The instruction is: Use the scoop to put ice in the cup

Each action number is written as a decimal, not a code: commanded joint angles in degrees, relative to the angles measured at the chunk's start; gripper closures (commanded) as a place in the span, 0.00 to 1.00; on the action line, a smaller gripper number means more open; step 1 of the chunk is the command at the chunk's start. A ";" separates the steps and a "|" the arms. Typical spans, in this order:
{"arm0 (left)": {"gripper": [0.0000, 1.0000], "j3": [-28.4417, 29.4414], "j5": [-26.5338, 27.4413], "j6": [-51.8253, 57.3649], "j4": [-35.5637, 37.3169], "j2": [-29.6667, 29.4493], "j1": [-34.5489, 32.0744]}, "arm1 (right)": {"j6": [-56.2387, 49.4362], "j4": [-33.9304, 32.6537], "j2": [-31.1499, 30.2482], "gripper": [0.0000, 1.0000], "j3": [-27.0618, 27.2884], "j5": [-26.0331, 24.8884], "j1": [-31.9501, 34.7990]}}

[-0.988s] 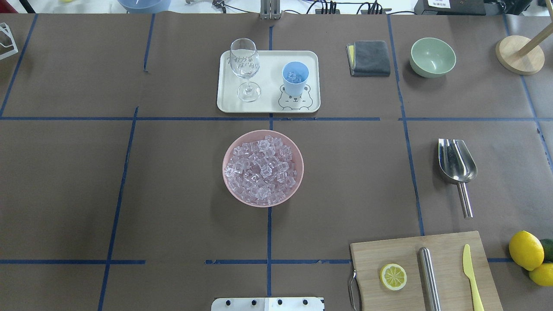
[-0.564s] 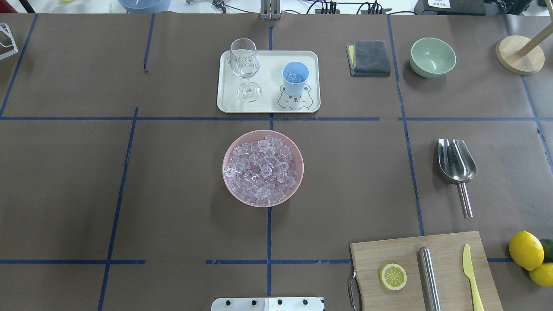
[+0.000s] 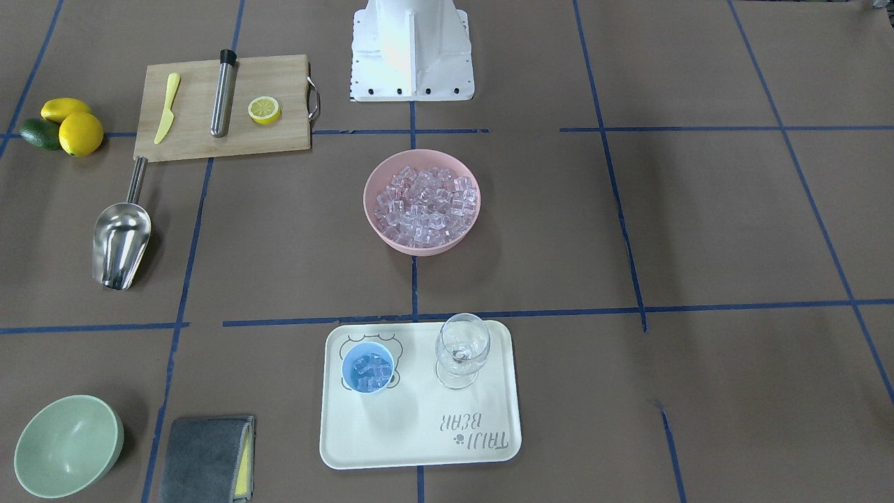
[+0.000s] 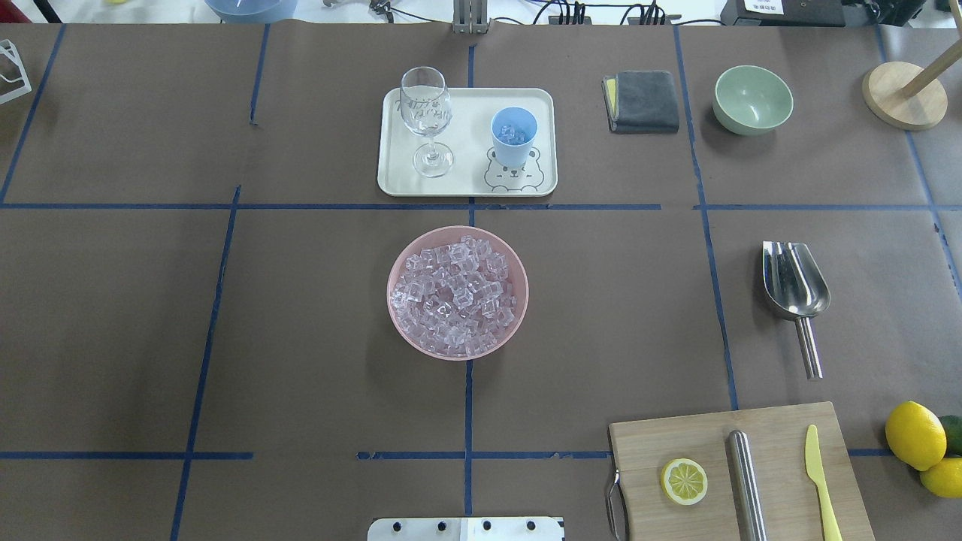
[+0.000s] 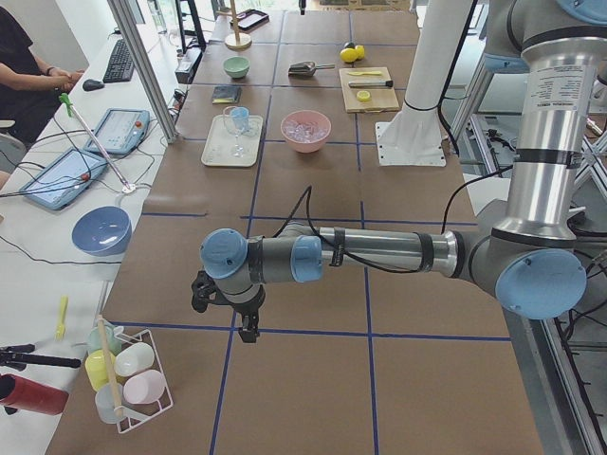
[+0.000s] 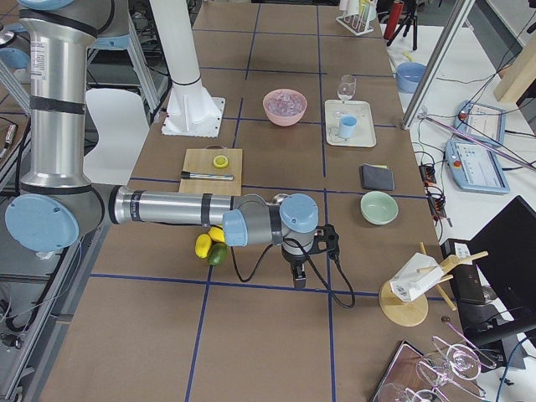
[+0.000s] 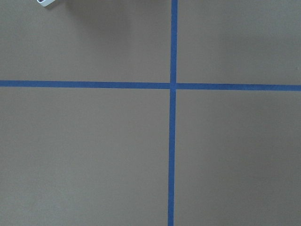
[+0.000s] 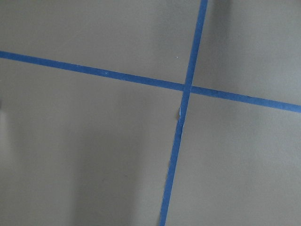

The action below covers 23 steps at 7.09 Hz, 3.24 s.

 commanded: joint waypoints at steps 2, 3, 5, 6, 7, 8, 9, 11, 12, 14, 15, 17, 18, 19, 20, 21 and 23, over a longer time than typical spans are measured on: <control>0.00 -0.21 0.00 -0.88 -0.38 0.20 0.03 | 5.91 -3.04 0.04 0.00 0.69 2.49 3.00; 0.00 -0.21 0.00 -0.88 -0.38 0.20 0.03 | 6.30 -7.68 0.40 0.00 2.88 3.21 3.18; 0.00 -0.21 0.09 -0.88 -0.38 0.11 0.03 | 6.39 -10.28 -1.61 0.00 7.28 3.22 3.36; 0.00 -0.30 0.09 -0.96 -0.38 0.11 0.03 | 6.39 -10.19 -1.62 0.00 7.29 2.69 3.36; 0.00 -0.48 0.18 -0.96 -0.38 0.11 0.03 | 6.22 -9.84 -1.62 0.00 6.77 2.43 3.36; 0.00 -0.48 0.18 -0.96 -0.38 -0.06 0.03 | 6.22 -9.67 -1.62 0.00 6.76 2.43 3.36; 0.00 -0.48 0.18 -1.05 -0.38 -0.24 0.03 | 6.13 -9.58 -1.62 0.00 6.76 2.43 3.36; 0.00 -0.48 0.18 -1.05 -0.38 -0.33 0.03 | 6.13 -9.49 -1.45 0.00 6.76 2.43 3.36; 0.00 -0.48 0.18 -1.05 -0.38 -0.42 0.03 | 6.04 -9.49 -1.45 0.00 6.76 2.43 3.36; 0.00 -1.00 0.09 -2.88 -0.38 -0.59 0.03 | 5.95 -9.49 -1.36 0.00 6.76 2.51 3.45; 0.00 -1.27 0.09 -3.25 -0.38 -0.59 0.03 | 5.87 -9.49 -1.36 0.00 6.76 2.51 3.45; 0.00 -1.36 0.27 -3.25 -0.47 -0.68 0.03 | 5.78 -9.49 -1.27 0.00 6.85 2.51 3.45; 0.00 -1.36 0.18 -3.08 -0.47 -0.68 0.03 | 5.78 -9.49 -1.27 0.00 6.85 2.51 3.45; 0.00 -1.36 0.09 -2.81 -0.47 -0.68 0.03 | 5.78 -9.49 -1.18 0.00 6.85 2.51 3.45; 0.00 -1.18 0.18 -2.55 -0.55 -0.59 0.03 | 5.69 -9.49 -1.18 0.00 6.94 2.51 3.45; 0.00 -1.09 0.35 -2.55 -0.56 -0.51 0.03 | 5.69 -9.49 -1.18 0.00 6.85 2.51 3.45; 0.00 -1.01 0.44 -2.55 -0.64 -0.42 0.12 | 5.52 -9.49 -1.18 0.00 6.85 2.51 3.45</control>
